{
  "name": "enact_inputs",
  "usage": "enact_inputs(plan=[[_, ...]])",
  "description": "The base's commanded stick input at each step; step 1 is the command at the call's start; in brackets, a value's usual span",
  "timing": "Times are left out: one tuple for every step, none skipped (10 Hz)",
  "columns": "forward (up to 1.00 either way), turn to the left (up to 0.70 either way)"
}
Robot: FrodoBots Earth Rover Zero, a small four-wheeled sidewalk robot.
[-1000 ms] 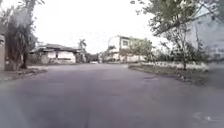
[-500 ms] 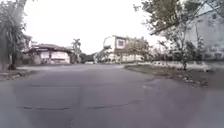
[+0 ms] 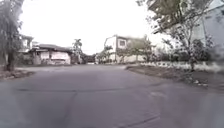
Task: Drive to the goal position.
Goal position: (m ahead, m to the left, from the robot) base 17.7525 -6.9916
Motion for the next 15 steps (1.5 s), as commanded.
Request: enact_inputs(plan=[[1.0, 0.0], [1.0, 0.0], [1.0, 0.0], [1.0, 0.0], [1.0, 0.0], [1.0, 0.0], [1.0, 0.0], [1.0, 0.0], [1.0, 0.0], [1.0, 0.0], [1.0, 0.0], [1.0, 0.0], [1.0, 0.0], [1.0, 0.0], [1.0, 0.0]])
